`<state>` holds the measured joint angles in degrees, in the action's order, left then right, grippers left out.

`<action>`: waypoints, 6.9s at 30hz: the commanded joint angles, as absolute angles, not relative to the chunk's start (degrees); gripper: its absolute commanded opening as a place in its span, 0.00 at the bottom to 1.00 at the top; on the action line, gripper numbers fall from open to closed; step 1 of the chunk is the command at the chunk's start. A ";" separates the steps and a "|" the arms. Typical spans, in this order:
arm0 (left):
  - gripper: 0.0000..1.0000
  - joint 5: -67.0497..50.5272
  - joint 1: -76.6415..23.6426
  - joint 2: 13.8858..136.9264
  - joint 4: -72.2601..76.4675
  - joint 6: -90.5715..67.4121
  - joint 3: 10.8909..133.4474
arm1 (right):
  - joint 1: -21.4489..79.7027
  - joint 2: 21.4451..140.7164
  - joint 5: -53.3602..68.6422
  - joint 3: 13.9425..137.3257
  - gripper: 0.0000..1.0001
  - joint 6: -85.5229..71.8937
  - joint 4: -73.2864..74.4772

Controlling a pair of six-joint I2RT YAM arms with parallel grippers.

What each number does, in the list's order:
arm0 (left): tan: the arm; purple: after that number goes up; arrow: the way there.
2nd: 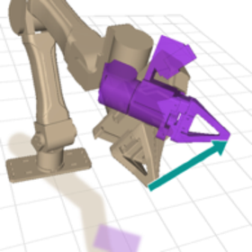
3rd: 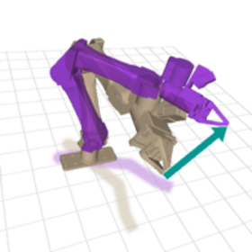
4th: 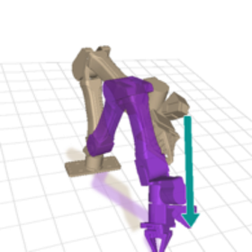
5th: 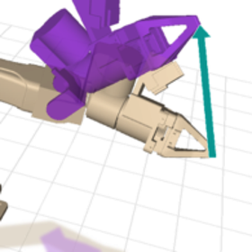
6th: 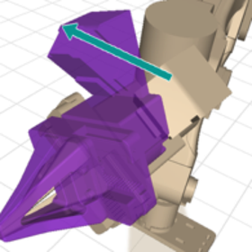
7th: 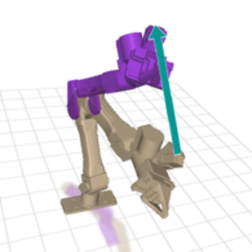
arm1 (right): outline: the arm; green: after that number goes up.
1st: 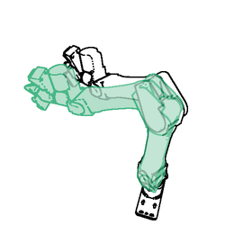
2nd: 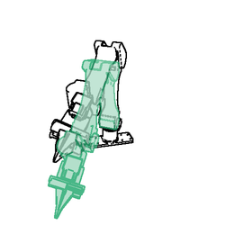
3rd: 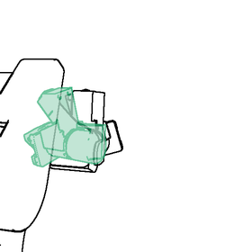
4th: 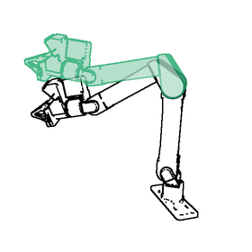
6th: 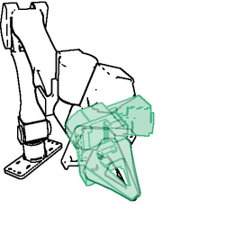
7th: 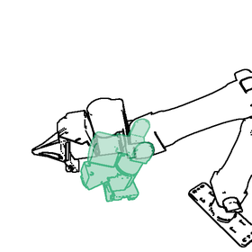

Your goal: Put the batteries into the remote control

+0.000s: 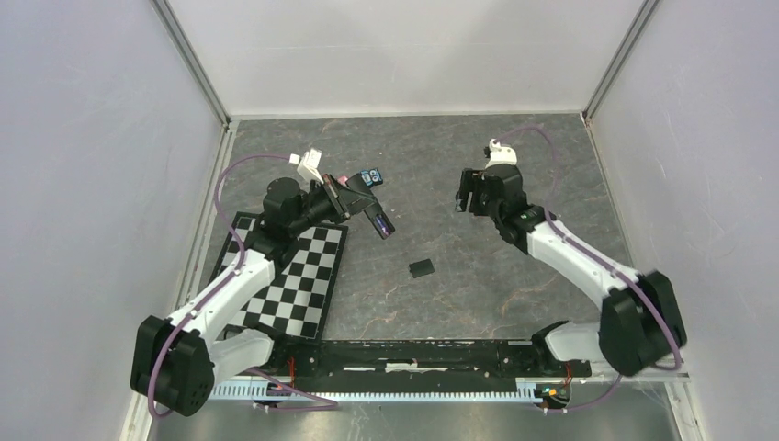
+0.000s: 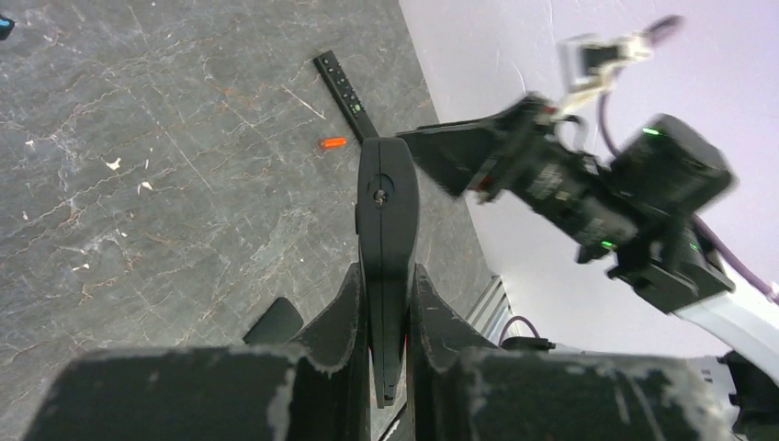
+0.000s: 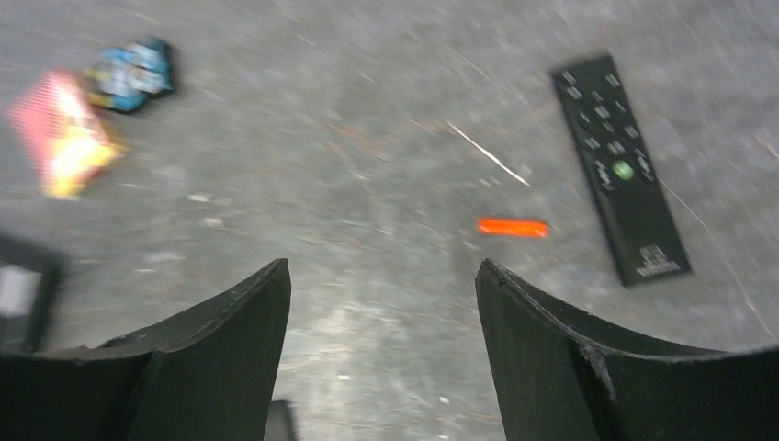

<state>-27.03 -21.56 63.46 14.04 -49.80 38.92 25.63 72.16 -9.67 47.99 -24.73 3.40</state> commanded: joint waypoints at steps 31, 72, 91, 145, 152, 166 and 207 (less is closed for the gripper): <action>0.02 -30.03 -21.40 58.60 19.78 -46.93 37.76 | 21.43 102.63 -34.19 60.35 0.59 -47.55 13.11; 0.02 -29.00 -21.37 60.24 19.46 -47.82 38.05 | 27.99 94.56 -4.91 48.30 0.16 -12.36 17.22; 0.02 -29.99 -21.39 63.07 20.80 -50.09 38.01 | 30.48 98.51 -10.40 49.73 0.00 -10.23 19.20; 0.02 -39.68 -22.63 82.82 50.01 -71.18 36.27 | 40.69 75.68 16.72 63.37 0.12 -15.79 19.69; 0.02 -39.64 -22.60 83.04 50.27 -71.54 36.33 | 40.78 76.12 18.24 63.27 0.22 -16.08 19.03; 0.02 -38.79 -22.64 83.37 50.30 -71.30 36.35 | 40.84 75.25 19.57 62.75 0.06 -16.86 17.92; 0.02 -35.57 -23.14 84.08 50.64 -74.99 35.59 | 41.04 78.54 9.74 64.68 0.30 -17.86 19.84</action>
